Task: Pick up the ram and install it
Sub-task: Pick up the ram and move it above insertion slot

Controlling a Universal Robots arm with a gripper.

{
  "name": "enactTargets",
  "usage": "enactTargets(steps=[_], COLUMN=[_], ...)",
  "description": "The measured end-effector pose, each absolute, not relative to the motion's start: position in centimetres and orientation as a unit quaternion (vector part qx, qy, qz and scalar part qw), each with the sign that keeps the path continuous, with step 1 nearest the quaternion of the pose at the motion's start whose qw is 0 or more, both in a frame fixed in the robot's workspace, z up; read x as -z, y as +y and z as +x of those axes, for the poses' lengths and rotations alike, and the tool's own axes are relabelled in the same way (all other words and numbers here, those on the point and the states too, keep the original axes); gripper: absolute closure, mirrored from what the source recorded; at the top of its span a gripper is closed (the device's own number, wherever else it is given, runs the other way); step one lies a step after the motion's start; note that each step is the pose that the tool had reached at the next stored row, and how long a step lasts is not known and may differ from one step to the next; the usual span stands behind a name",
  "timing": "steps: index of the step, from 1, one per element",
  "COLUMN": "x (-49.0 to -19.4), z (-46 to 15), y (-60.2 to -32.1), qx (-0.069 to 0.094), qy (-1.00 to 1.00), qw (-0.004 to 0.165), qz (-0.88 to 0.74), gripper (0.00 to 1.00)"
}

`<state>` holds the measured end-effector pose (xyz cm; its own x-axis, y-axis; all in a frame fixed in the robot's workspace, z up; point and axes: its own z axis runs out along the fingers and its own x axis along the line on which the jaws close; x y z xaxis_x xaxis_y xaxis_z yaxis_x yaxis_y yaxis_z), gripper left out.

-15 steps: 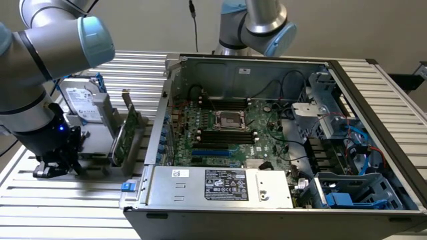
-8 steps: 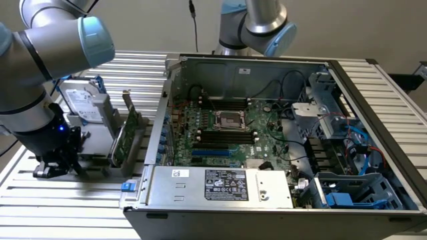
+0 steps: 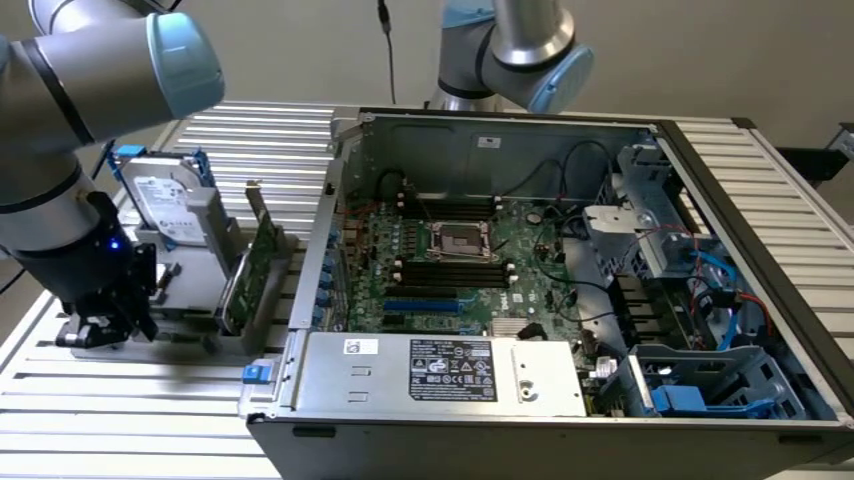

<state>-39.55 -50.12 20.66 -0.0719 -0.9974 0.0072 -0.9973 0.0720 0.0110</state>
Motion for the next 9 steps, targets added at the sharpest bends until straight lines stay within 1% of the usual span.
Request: enactTargets(steps=[9], x=[-24.7], z=[-39.6], y=[-50.1], qx=[0.002], qy=[-0.732], qw=[0.006], qz=[0.681], gripper=[0.85])
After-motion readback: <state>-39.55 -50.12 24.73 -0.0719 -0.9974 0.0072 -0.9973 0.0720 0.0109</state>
